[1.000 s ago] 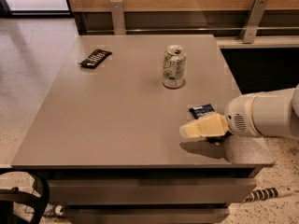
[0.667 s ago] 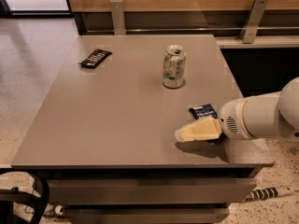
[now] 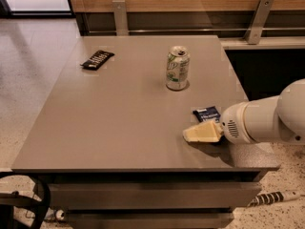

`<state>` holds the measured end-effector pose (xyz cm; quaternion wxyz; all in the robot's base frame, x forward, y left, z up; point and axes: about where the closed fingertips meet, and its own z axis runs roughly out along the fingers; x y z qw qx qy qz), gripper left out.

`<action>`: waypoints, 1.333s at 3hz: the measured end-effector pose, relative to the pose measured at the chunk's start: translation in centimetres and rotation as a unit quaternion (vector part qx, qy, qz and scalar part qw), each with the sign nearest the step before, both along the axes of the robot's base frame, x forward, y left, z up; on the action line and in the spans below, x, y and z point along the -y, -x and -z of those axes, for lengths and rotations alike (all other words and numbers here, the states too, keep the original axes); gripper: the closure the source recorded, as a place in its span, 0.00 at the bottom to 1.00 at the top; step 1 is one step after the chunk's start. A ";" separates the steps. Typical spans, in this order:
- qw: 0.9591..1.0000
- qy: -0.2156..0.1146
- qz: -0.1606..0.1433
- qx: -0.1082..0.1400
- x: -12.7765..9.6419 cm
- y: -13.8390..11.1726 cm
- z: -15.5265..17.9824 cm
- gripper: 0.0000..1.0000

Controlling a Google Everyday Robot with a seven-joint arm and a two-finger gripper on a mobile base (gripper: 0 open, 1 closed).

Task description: Move rxbar blueberry near rxbar chocolate

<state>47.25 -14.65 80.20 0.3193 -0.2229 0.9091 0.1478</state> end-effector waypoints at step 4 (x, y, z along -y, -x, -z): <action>1.000 0.000 0.000 0.000 0.0 0.0 -1.1 1.00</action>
Offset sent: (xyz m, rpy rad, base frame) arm 0.0000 0.0000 0.0030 -0.0001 -0.0001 0.0001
